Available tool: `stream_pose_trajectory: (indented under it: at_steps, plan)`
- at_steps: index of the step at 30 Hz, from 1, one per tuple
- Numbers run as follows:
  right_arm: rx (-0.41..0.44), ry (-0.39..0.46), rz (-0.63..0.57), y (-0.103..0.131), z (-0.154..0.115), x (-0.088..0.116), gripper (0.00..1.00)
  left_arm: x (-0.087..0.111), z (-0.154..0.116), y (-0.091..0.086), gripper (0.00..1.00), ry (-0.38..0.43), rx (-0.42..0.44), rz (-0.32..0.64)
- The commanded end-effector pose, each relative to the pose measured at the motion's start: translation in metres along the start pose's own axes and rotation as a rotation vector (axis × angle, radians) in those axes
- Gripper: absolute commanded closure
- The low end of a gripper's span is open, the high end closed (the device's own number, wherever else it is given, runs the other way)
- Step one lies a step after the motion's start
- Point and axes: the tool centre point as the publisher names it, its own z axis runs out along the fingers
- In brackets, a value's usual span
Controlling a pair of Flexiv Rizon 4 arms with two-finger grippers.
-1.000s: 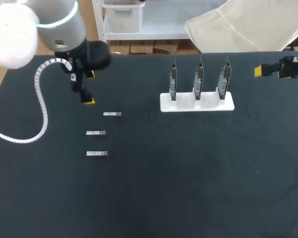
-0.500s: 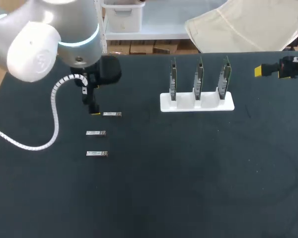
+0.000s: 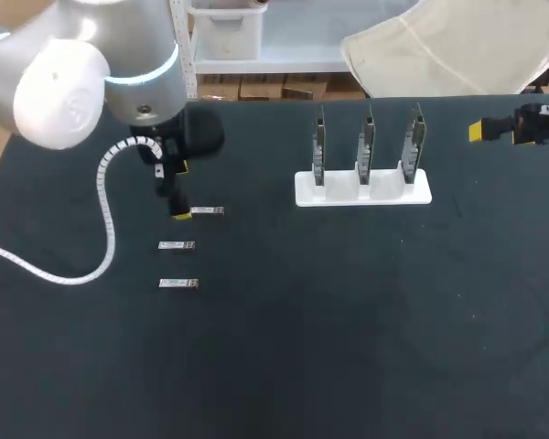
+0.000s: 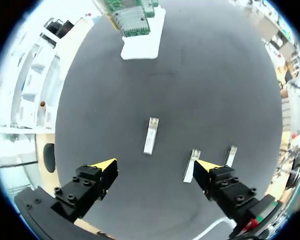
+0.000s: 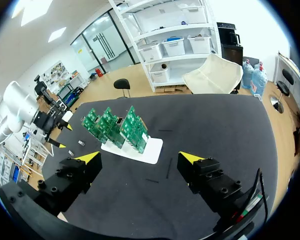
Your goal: Pick up the optical module with the left hand, and insert it into the network port with the right hand.
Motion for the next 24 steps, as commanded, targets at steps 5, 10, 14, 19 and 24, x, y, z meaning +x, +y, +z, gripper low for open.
stream_pose_trajectory:
  at_steps: [5,10,14,19,24]
  plan:
    - [0.000,0.000,0.000,0.000,0.000,0.000,0.00,-0.002,0.012,0.013,0.00,-0.001,0.058,-0.008]
    - [0.000,0.000,0.000,0.000,0.000,0.000,0.00,-0.004,0.021,0.010,0.00,-0.006,0.051,-0.017]
    - [0.000,0.000,0.000,0.000,0.000,0.000,0.00,-0.006,0.025,0.007,0.00,0.002,0.052,-0.012]
    - [0.000,0.000,0.000,0.000,0.000,0.000,0.00,-0.009,0.029,0.003,0.00,-0.010,0.052,-0.006]
    - [0.000,0.000,0.000,0.000,0.000,0.000,0.00,-0.011,0.032,0.003,0.00,-0.032,0.049,-0.010]
